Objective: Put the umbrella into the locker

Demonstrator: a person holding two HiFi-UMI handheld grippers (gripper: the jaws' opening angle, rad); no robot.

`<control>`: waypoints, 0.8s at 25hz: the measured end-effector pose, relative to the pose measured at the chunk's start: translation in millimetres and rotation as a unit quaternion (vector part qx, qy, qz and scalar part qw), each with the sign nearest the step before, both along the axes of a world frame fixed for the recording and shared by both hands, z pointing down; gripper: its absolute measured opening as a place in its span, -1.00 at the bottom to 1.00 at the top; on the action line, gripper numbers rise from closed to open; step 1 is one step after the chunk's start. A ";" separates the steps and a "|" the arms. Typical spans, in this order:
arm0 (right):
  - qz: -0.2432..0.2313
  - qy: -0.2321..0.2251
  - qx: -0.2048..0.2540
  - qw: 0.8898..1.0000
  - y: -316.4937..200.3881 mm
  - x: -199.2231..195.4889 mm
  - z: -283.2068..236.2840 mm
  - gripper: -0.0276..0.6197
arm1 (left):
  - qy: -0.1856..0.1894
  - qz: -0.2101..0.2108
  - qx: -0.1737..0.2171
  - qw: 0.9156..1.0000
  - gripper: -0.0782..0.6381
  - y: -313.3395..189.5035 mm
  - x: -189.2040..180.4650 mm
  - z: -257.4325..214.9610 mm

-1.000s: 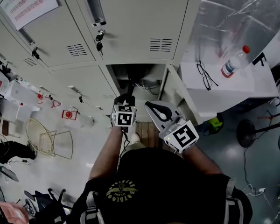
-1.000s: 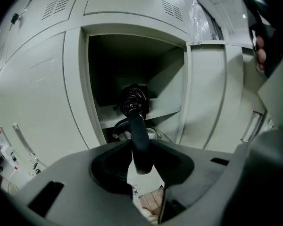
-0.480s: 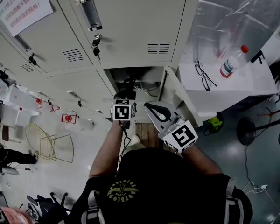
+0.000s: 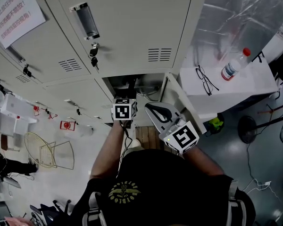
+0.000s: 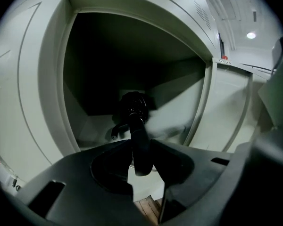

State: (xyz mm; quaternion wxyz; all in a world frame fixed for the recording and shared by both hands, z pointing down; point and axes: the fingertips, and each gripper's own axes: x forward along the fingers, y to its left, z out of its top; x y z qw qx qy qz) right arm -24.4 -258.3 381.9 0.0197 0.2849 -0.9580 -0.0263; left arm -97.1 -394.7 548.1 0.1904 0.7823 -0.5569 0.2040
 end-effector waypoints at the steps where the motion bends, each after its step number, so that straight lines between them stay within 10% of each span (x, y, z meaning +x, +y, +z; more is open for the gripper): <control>1: 0.001 -0.001 0.002 1.000 -2.7 -1.0 -1.0 -0.82 | 0.000 0.002 0.000 1.000 -0.40 -3.8 0.2 -0.2; 20: 0.007 0.011 0.015 1.000 -23.3 -7.1 -0.3 -0.82 | -0.007 0.021 0.020 1.000 -0.40 -51.5 9.0 -7.3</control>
